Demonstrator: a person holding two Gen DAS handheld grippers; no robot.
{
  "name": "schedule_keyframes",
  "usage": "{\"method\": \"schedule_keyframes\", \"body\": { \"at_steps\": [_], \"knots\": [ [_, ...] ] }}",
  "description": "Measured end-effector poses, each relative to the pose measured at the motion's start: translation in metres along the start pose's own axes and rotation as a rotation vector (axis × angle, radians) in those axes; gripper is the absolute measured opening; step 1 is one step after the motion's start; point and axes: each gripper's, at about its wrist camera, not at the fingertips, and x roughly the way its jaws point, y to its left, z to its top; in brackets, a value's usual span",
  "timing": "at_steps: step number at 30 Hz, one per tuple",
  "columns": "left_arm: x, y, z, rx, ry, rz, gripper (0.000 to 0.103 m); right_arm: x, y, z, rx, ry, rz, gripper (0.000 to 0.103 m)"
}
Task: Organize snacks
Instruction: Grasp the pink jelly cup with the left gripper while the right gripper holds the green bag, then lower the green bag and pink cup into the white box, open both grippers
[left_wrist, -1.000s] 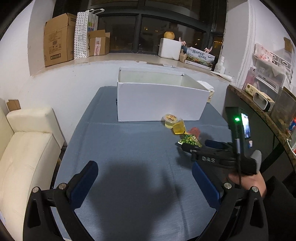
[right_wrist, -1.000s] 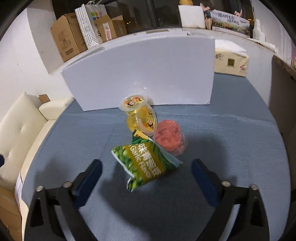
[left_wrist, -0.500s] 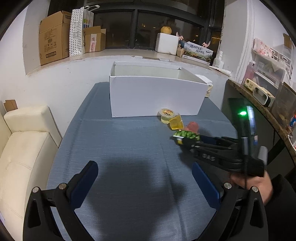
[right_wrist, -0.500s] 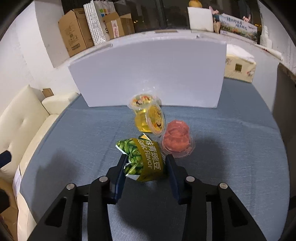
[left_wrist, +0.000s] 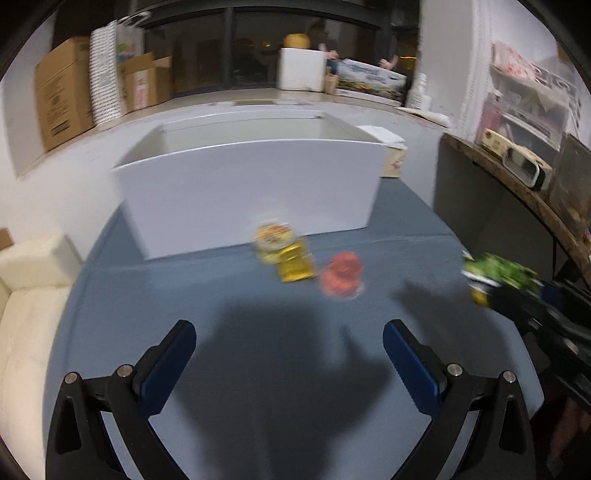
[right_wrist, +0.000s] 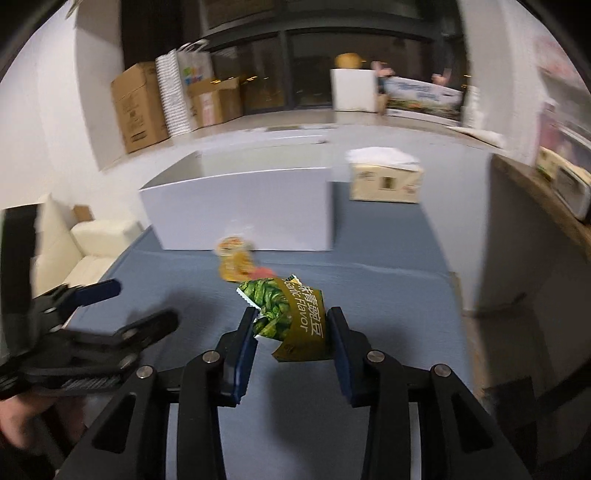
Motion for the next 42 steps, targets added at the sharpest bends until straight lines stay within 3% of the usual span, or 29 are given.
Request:
{"method": "schedule_keyframes", "body": {
  "at_steps": [6,12,14,18,22,25,33,42],
  "knots": [
    [0.042,-0.035,0.018,0.005,0.021,-0.020,0.103,-0.021,-0.043,-0.022,0.089,0.004,-0.031,0.041],
    [0.070,-0.053,0.023,0.025,0.039,0.011,0.098,-0.032,-0.056,-0.029,0.118,-0.007,-0.034,0.041],
    [0.080,-0.057,0.022,0.028,0.062,0.015,0.084,-0.035,-0.057,-0.029,0.115,-0.010,-0.036,0.041],
    [0.098,-0.054,0.023,0.001,0.119,0.008,0.068,-0.035,-0.055,-0.028,0.111,-0.011,-0.025,0.041],
    [0.100,-0.051,0.027,0.004,0.110,0.001,0.052,-0.033,-0.053,-0.029,0.109,-0.005,-0.012,0.041],
    [0.098,-0.048,0.027,0.007,0.114,-0.024,0.042,-0.033,-0.050,-0.028,0.103,-0.007,-0.006,0.041],
    [0.066,-0.044,0.022,0.030,0.071,-0.067,0.042,-0.031,-0.041,-0.026,0.094,-0.010,0.011,0.041],
    [-0.017,-0.013,0.028,0.047,-0.056,-0.082,0.042,-0.021,-0.023,0.001,0.078,-0.038,0.073,0.041]
  ]
}}
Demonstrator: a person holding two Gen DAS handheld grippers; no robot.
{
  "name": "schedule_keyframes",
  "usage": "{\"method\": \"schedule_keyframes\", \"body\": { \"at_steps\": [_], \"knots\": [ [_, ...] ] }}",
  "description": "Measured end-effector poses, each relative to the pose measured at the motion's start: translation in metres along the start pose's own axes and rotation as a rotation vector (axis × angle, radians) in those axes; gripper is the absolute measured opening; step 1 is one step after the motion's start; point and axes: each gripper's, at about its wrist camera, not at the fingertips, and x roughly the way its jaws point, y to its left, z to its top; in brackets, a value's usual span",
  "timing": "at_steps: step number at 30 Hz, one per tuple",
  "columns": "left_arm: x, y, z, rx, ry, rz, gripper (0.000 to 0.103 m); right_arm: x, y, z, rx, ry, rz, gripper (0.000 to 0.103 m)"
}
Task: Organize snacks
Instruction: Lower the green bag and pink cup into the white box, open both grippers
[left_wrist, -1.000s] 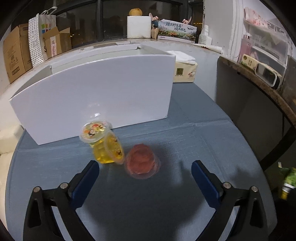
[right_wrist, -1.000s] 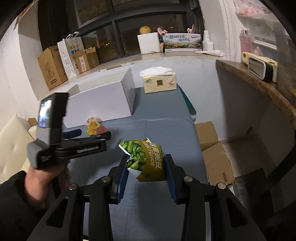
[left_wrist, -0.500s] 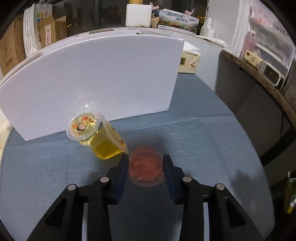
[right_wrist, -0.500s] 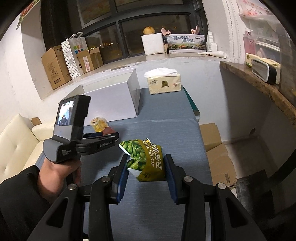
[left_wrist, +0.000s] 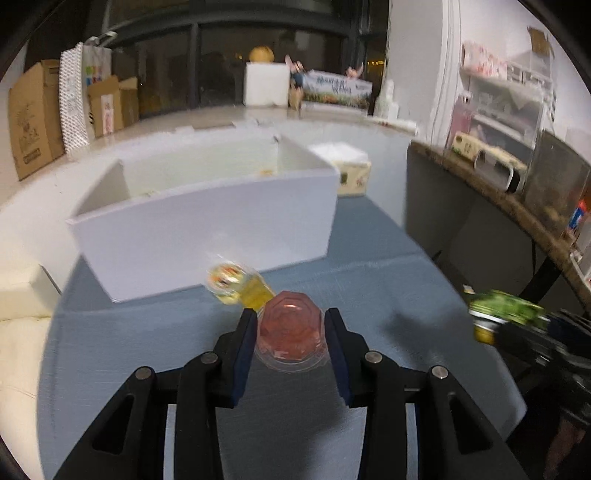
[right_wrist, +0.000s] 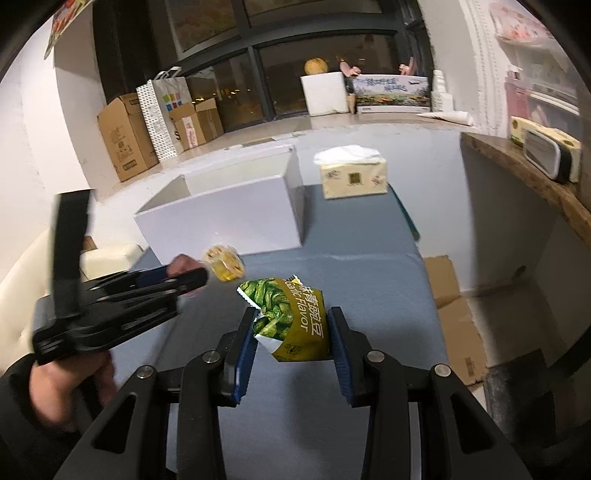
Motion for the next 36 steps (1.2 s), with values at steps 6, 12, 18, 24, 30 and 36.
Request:
{"method": "schedule_keyframes", "body": {
  "at_steps": [6,12,18,24,30,36],
  "knots": [
    [-0.034,0.036,0.031,-0.013,-0.080,0.039,0.042,0.021,0.025,0.043,-0.042,-0.045,0.062,0.041],
    [-0.028,0.088,0.087,-0.050,-0.127,0.085,0.042,0.062,0.049,0.108,-0.057,-0.076,0.119,0.041],
    [0.011,0.130,0.127,-0.096,-0.092,0.098,0.042,0.118,0.067,0.166,-0.056,-0.054,0.125,0.041],
    [0.048,0.152,0.138,-0.112,-0.039,0.105,0.049,0.170,0.069,0.188,-0.035,0.003,0.100,0.048],
    [0.066,0.160,0.126,-0.118,0.006,0.129,0.103,0.176,0.059,0.183,-0.011,-0.025,0.095,0.103],
    [0.057,0.155,0.118,-0.116,0.007,0.119,0.103,0.164,0.050,0.175,0.002,-0.006,0.118,0.103]
  ]
}}
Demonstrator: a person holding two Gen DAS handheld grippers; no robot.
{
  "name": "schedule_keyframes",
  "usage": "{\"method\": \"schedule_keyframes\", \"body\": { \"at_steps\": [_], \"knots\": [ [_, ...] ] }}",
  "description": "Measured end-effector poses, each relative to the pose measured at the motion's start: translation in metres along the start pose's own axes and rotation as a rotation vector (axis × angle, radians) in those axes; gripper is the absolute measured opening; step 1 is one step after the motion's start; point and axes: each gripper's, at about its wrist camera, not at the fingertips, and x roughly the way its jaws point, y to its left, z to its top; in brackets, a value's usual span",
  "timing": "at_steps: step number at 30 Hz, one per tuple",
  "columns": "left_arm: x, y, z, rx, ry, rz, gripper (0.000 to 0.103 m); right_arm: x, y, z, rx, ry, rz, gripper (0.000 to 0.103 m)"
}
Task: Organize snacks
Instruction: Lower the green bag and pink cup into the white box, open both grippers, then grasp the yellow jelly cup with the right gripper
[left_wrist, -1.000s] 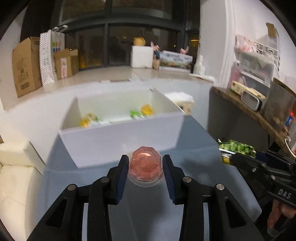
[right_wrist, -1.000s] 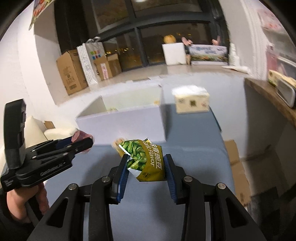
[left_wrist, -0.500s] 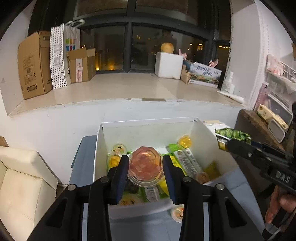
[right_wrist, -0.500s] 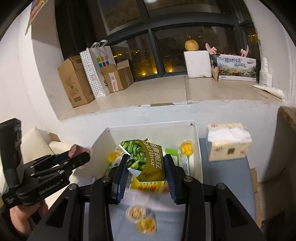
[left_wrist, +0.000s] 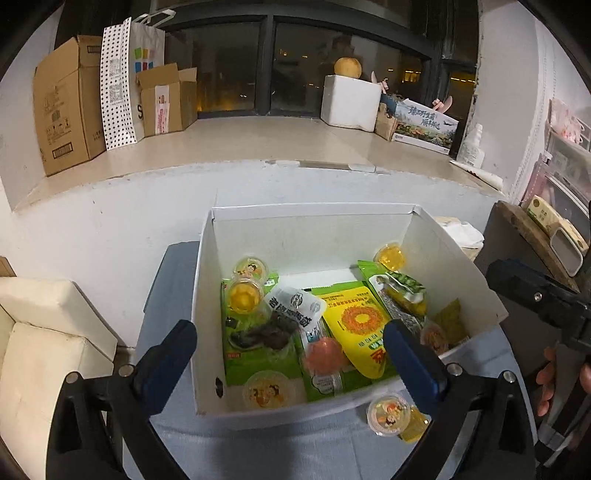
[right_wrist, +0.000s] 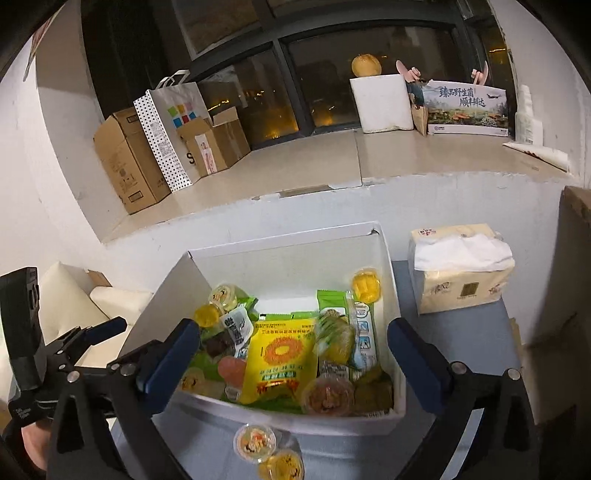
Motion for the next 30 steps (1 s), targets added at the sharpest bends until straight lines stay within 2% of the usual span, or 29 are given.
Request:
{"method": "schedule_keyframes", "body": {
  "at_steps": [4,6,8,15,18,22,30],
  "knots": [
    [-0.026,-0.007,-0.013,0.006,-0.021,-0.003,0.103,-0.031,0.003,-0.011,-0.011,-0.025,0.042,0.103],
    [-0.041,-0.011,-0.027,0.010,-0.035,0.000,0.103,-0.049,0.002,-0.024,-0.006,-0.046,0.067,0.103],
    [-0.058,-0.017,-0.046,0.022,-0.048,-0.006,0.103,-0.066,0.001,-0.046,0.010,-0.031,0.109,0.103],
    [-0.102,-0.032,-0.119,-0.004,-0.044,-0.048,0.103,-0.106,0.014,-0.126,-0.055,0.037,0.043,0.103],
    [-0.114,-0.039,-0.147,-0.016,-0.034,-0.057,0.103,-0.108,0.018,-0.153,-0.057,0.074,-0.005,0.103],
    [-0.124,-0.048,-0.172,-0.014,-0.019,-0.070,0.103,-0.099,0.027,-0.171,-0.106,0.112,-0.037,0.103],
    [-0.138,-0.036,-0.189,-0.071,-0.010,-0.075,0.103,-0.066,0.037,-0.162,-0.110,0.134,-0.023,0.103]
  ]
}}
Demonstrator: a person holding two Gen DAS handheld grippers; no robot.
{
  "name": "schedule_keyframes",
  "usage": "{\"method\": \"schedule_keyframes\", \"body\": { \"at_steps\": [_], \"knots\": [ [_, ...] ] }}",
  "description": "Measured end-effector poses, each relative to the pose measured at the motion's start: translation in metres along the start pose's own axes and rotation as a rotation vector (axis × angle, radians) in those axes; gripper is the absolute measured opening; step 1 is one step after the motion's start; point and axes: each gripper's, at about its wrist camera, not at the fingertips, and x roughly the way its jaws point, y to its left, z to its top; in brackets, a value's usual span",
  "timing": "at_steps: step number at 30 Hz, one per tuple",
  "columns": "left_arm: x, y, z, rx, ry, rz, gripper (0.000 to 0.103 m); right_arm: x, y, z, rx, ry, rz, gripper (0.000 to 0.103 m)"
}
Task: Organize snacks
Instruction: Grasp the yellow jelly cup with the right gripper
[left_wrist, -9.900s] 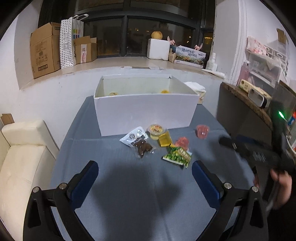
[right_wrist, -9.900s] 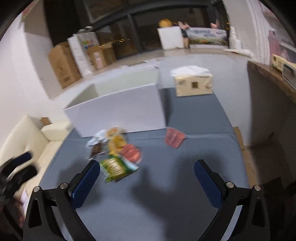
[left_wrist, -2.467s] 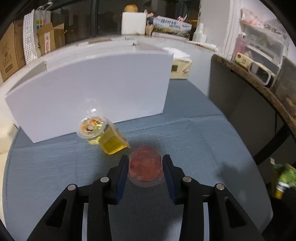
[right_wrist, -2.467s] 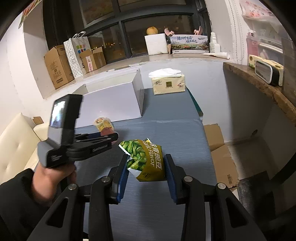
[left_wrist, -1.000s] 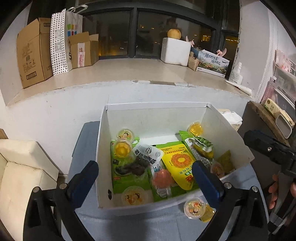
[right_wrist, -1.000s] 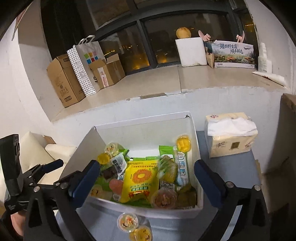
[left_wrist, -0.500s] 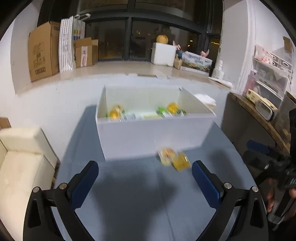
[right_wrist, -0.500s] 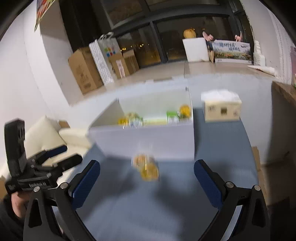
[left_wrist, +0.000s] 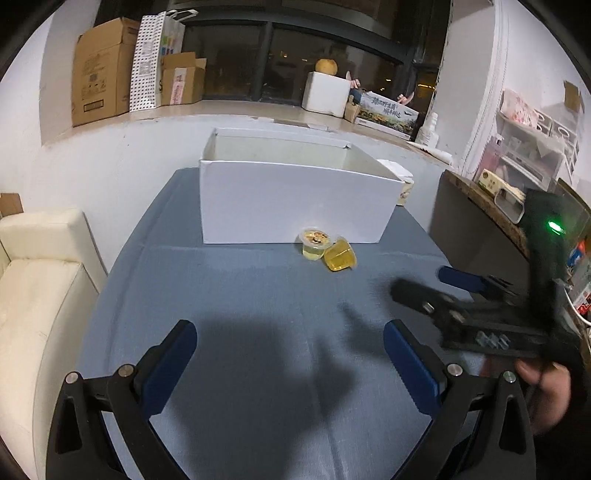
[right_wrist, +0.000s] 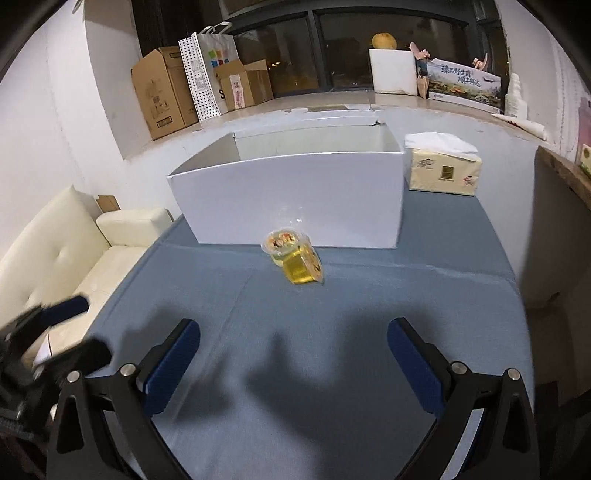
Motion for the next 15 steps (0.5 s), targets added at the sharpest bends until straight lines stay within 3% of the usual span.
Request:
{"method": "schedule_keyframes", "body": {
  "at_steps": [6,10,14,15],
  "knots": [
    [-0.009,0.017,-0.007,-0.033,0.003,0.034,0.103,0.042,0.005,0.026,-0.051,0.005,-0.032,0.103],
    [-0.011,0.028,-0.012,-0.043,0.013,0.058,0.103,0.078,0.006,0.039,-0.068,0.055,-0.052,0.102],
    [-0.010,0.041,-0.017,-0.073,0.023,0.071,0.103,0.104,0.007,0.041,-0.070,0.108,-0.094,0.088],
    [-0.010,0.042,-0.019,-0.077,0.025,0.074,0.103,0.112,0.008,0.040,-0.073,0.140,-0.099,0.080]
  ]
}}
